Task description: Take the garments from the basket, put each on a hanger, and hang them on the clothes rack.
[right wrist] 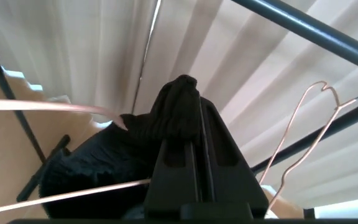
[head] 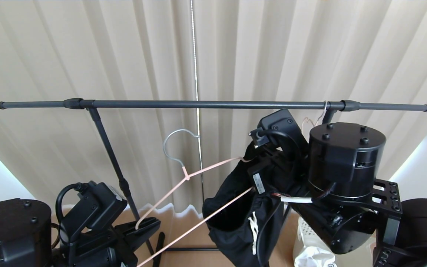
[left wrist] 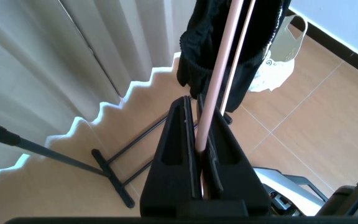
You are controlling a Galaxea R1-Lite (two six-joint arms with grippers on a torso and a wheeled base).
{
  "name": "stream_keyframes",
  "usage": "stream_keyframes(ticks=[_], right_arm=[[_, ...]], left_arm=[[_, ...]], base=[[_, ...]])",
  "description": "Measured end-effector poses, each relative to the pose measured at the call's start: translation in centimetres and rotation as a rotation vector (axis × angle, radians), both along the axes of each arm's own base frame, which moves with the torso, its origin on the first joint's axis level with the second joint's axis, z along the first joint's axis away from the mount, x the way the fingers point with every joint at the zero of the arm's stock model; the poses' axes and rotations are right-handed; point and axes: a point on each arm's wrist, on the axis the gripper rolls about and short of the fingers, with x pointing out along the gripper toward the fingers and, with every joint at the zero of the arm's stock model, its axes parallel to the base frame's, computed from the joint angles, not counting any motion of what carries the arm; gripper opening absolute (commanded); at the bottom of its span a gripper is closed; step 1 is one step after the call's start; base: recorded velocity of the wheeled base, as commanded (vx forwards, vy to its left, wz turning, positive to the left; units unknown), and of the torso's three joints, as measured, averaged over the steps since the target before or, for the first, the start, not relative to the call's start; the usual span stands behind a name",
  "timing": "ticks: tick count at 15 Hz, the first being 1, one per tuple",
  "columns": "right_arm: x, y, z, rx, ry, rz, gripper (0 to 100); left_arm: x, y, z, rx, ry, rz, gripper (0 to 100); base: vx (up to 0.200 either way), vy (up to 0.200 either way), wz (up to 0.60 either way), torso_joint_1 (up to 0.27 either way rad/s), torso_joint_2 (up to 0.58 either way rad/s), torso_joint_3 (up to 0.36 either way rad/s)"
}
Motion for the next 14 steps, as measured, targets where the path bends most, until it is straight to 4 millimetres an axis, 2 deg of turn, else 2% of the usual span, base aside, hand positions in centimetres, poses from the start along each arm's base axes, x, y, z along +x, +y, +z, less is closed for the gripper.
stream_keyframes(ticks=[6, 14], right_arm=[[-2.5, 2.6, 0.2, 0.106, 0.018, 0.088, 0], [-5.4, 4.8, 0.6, 0.210, 0.042, 0.189, 0]], left_arm=[[0.0, 0.0, -0.2, 0.005, 0.007, 0.000, 0], [0.4, 0.0, -0.3, -0.011, 0.000, 0.017, 0]], base=[[0.000, 0.000, 0.00, 0.000, 0.00, 0.000], [0.000, 0.000, 0.00, 0.000, 0.00, 0.000]])
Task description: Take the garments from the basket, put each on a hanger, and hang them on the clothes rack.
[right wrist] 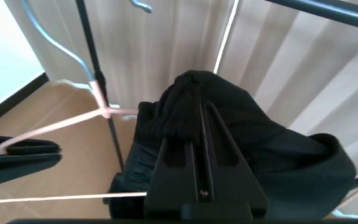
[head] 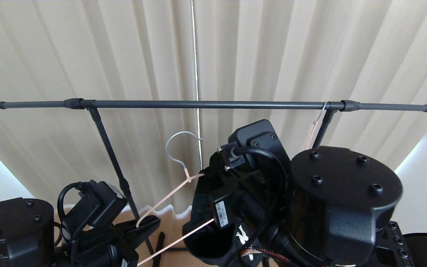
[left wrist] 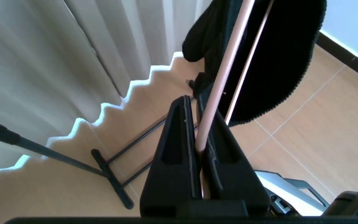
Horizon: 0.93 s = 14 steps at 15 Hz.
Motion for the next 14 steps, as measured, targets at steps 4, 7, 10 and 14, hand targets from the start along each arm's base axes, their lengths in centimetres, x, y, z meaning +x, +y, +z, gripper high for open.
stream_keyframes(ticks=[4, 7, 10, 14], right_arm=[[-0.4, 0.3, 0.3, 0.025, 0.003, 0.013, 100], [0.0, 0.1, 0.6, 0.035, -0.004, -0.010, 100], [0.8, -0.5, 1.1, 0.045, -0.012, -0.040, 100], [1.6, -0.8, 1.5, 0.061, -0.019, -0.068, 100]], left_arm=[[0.0, 0.0, -0.2, 0.006, 0.008, 0.001, 0], [-0.1, 0.0, -0.1, -0.013, -0.021, -0.002, 0], [-0.3, 0.2, -0.3, -0.019, -0.036, -0.007, 0], [-0.5, 0.1, -0.4, -0.017, -0.035, -0.017, 0]], base=[[0.000, 0.000, 0.00, 0.000, 0.00, 0.000], [0.000, 0.000, 0.00, 0.000, 0.00, 0.000], [0.000, 0.000, 0.00, 0.000, 0.00, 0.000], [0.000, 0.000, 0.00, 0.000, 0.00, 0.000]])
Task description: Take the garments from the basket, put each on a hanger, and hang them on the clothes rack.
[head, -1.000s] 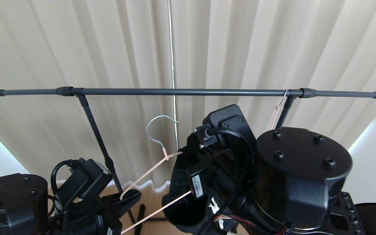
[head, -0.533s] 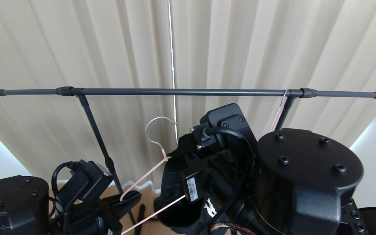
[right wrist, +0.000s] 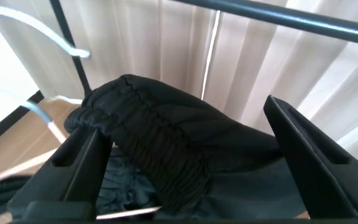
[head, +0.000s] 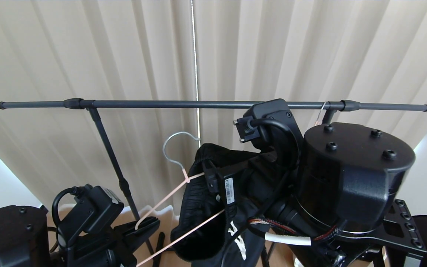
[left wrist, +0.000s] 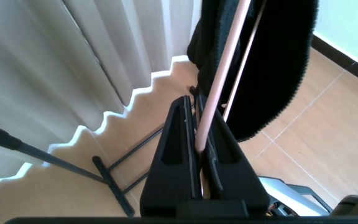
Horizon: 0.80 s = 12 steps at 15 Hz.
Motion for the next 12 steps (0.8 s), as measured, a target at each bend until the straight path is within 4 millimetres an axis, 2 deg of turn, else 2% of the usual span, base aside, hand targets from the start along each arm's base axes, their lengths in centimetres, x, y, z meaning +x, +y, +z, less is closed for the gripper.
stream_keyframes(ticks=[4, 12], right_arm=[[0.2, 0.3, 0.1, 0.007, -0.003, -0.010, 100], [0.2, 1.4, -1.2, -0.002, -0.006, -0.018, 100]], left_arm=[[-0.5, -0.3, -0.1, 0.002, 0.003, -0.029, 0], [-0.1, -0.1, 0.3, -0.028, -0.019, -0.003, 0]], base=[[0.000, 0.000, 0.00, 0.000, 0.00, 0.000], [0.000, 0.000, 0.00, 0.000, 0.00, 0.000]])
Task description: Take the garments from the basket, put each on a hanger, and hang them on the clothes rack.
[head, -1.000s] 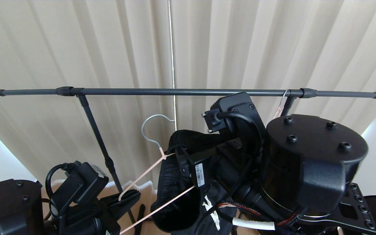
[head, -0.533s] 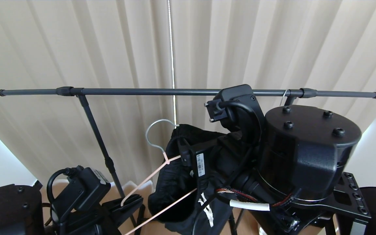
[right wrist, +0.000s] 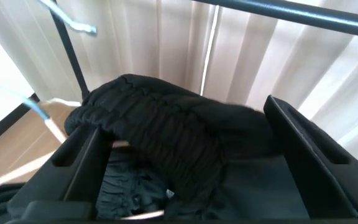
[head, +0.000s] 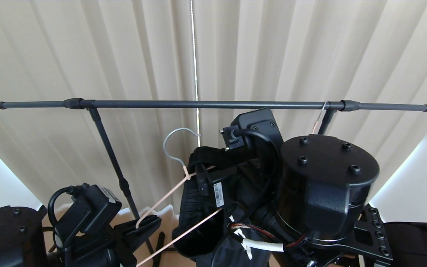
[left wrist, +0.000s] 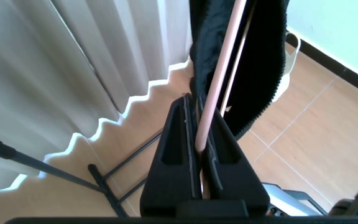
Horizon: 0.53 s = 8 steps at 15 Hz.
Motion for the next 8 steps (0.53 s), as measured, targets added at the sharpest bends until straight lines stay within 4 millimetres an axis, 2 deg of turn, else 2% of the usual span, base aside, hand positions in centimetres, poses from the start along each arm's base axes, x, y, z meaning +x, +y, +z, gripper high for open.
stream_keyframes(ticks=[8], right_arm=[[-0.41, -0.03, -0.13, -0.008, 0.003, 0.011, 100]], left_arm=[[1.07, 0.60, 0.80, -0.059, -0.035, 0.070, 0]], base=[[0.000, 0.000, 0.00, 0.000, 0.00, 0.000]])
